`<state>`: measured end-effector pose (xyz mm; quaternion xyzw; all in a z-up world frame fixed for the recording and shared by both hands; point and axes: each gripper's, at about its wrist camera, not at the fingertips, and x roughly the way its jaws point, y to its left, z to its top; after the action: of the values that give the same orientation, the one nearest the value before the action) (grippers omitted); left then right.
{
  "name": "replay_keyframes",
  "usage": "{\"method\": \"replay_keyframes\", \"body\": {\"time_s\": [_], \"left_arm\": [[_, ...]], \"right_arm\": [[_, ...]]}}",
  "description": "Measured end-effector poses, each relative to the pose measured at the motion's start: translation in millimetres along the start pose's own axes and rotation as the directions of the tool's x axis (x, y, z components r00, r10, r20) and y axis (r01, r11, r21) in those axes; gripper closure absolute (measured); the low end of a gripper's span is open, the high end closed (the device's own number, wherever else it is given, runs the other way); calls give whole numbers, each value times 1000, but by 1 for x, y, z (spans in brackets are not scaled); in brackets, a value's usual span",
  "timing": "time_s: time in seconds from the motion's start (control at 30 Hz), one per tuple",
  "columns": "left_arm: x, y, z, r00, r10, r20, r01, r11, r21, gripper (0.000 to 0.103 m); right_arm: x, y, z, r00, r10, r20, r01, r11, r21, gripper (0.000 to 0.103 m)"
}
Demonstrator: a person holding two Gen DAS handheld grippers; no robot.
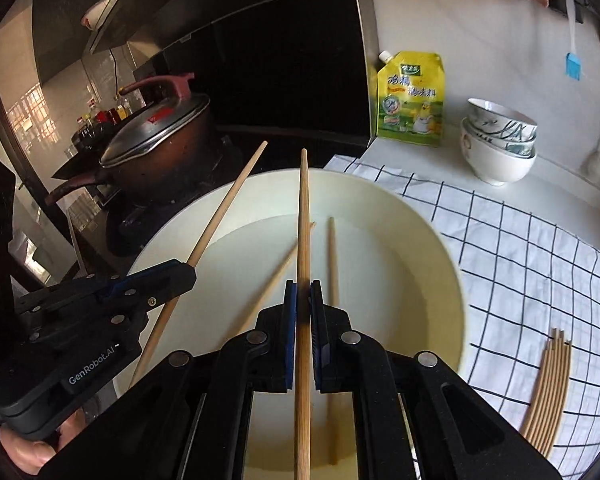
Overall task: Organize utensils
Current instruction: 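Carry both chopsticks over the white basin and open both tools, then move both open tools back to the chopstick row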
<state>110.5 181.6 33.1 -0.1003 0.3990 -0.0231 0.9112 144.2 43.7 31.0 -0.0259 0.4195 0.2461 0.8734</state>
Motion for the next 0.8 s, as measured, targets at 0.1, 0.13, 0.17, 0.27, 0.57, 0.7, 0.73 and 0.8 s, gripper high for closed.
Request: {"method": "replay_keyframes", "body": {"time_s": [0.1, 0.13, 0.17, 0.27, 0.57, 0.7, 0.73, 0.8], "left_arm": [[14, 8, -1, 999, -15, -33, 14, 1000, -16, 95], [18, 9, -2, 999, -18, -42, 17, 1000, -18, 95], [22, 9, -3, 999, -19, -49, 18, 1000, -18, 95], [29, 12, -7, 997, -24, -67, 23, 1000, -21, 95], [30, 21, -13, 997, -16, -73, 12, 998, -55, 86], [22, 26, -13, 999, -2, -44, -1, 997, -77, 62], [19, 27, -14, 999, -1, -37, -2, 997, -82, 61], [14, 27, -13, 1000, 5, -25, -7, 996, -86, 60]], "right_arm": [[23, 5, -1, 998, -18, -56, 18, 1000, 2, 96], [28, 4, -3, 997, -23, -71, 24, 1000, 8, 96], [33, 4, -4, 996, -27, -84, 28, 1000, 14, 96], [43, 0, -8, 993, -39, -108, 43, 999, 27, 96], [36, -4, -13, 993, -72, -90, 75, 997, 29, 85], [26, -3, -12, 995, -81, -60, 82, 996, 26, 80], [23, -4, -13, 995, -79, -54, 80, 996, 27, 80], [17, -4, -14, 996, -77, -44, 78, 996, 31, 80]]}}
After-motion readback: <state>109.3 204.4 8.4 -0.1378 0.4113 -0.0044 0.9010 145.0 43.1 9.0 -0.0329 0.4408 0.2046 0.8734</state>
